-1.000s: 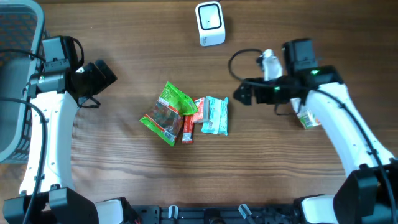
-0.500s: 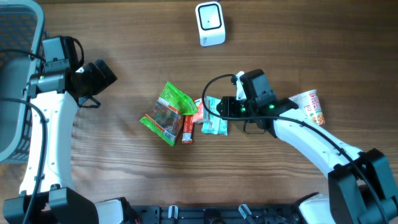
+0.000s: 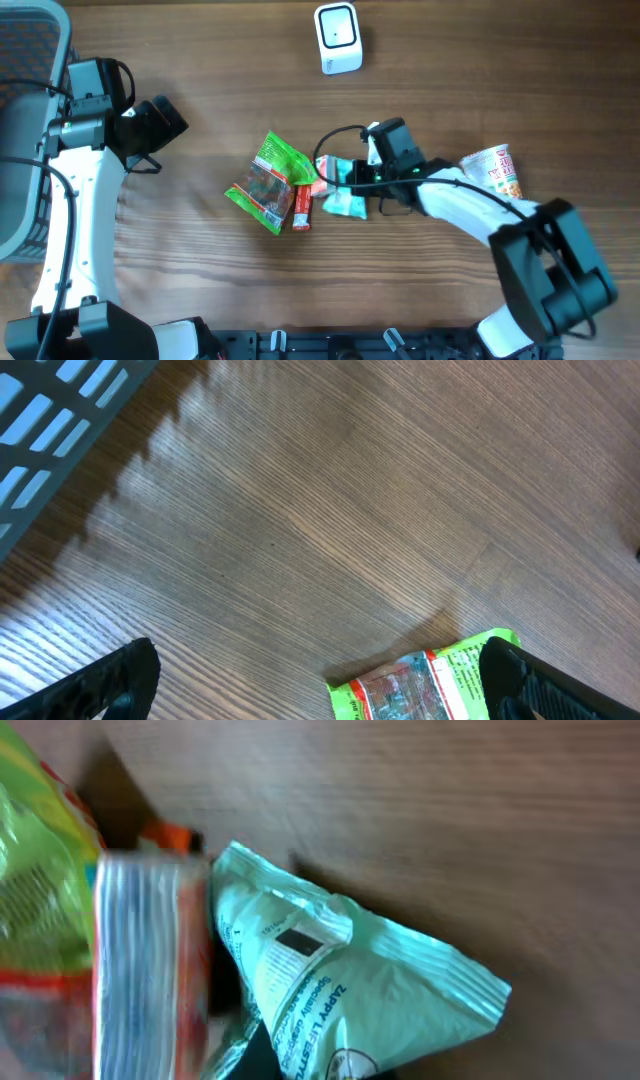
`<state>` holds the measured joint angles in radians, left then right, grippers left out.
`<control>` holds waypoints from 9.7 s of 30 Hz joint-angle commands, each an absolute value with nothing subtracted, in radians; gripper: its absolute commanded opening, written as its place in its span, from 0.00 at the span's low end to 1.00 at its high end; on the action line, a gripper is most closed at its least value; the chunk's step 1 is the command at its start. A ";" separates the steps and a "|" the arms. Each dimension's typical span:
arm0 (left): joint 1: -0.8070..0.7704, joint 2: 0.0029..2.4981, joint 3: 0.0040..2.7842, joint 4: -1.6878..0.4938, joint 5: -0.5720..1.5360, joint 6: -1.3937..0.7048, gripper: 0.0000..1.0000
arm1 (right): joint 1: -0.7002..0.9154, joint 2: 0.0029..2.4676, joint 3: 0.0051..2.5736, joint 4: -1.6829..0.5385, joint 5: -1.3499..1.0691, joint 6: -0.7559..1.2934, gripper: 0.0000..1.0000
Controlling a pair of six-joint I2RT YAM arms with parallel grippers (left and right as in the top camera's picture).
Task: Scan the item barcode
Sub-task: 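Reach the right gripper to the teal pack and grasp it, then carry the teal pack with the right gripper to the white scanner, then move the teal pack right and drop it beside the cup noodles, then grasp the red Kleenex tissue pack with the right gripper and lift it, then hold the Kleenex pack up in front of the white scanner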
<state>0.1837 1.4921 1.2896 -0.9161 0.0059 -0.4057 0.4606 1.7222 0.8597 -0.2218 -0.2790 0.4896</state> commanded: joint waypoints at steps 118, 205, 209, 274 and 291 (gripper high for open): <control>0.188 1.487 1.296 -0.913 0.010 -0.397 1.00 | 0.317 2.070 2.138 -1.588 0.022 0.005 0.04; 0.188 1.487 1.296 -0.913 0.010 -0.397 1.00 | 0.480 1.962 1.312 -0.779 -0.315 0.378 0.04; 0.188 1.487 1.296 -0.913 0.010 -0.397 1.00 | 0.347 1.721 1.312 -0.894 -0.520 0.173 0.04; 0.188 1.487 1.296 -0.913 0.010 -0.397 1.00 | 0.055 1.547 1.464 -1.031 -0.276 0.115 0.04; 0.188 1.487 1.296 -0.913 0.010 -0.397 1.00 | 0.496 2.217 2.277 -0.952 0.634 -0.016 0.04</control>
<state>0.1837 1.4921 1.2896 -0.9157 0.0059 -0.4057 0.4675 2.1254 2.2635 -1.0206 0.4404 0.0616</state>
